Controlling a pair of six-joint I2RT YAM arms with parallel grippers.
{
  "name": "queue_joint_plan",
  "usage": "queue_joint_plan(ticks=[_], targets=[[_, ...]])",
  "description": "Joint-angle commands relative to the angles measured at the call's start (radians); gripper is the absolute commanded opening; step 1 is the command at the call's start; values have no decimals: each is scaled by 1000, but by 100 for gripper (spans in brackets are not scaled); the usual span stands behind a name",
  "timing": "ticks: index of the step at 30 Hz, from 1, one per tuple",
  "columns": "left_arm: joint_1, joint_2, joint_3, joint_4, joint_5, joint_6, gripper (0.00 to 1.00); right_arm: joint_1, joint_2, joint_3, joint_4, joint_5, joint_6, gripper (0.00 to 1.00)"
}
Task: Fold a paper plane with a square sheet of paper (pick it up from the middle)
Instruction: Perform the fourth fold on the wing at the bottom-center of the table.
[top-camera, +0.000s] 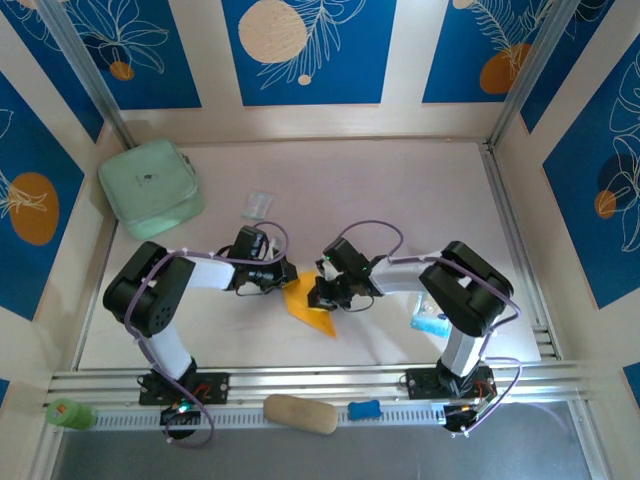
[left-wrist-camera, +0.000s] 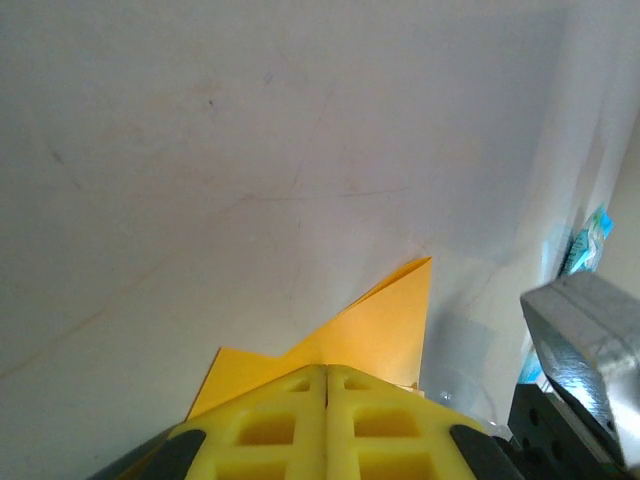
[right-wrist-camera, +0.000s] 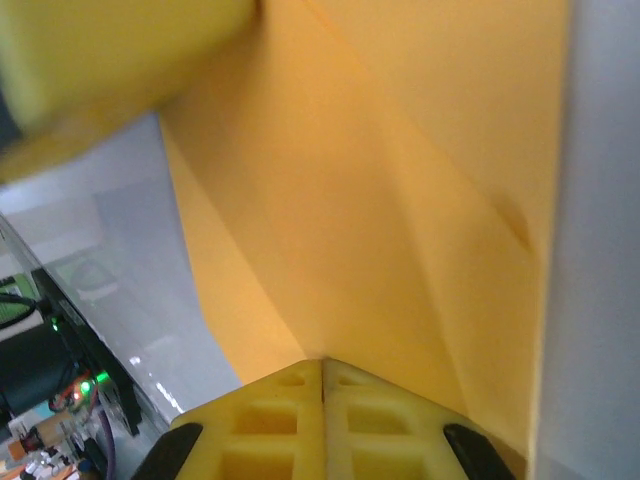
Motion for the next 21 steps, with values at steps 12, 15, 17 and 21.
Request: queue_joint_plan(ticks=[12,15,17,21], targets=[[12,-1,-25,-36,-43,10,0,70,-195,-264,-60,19,73,0],[12,-6,-26,-40,-47,12,0,73,-241,-295,-59,32,92,0],[12,-6,-25,-40,-47,12,0,72,-272,-295,-74,34,90,0],[12,-4,-30,-34,-47,7,0,66,-313,-251,-114,40,72,0]])
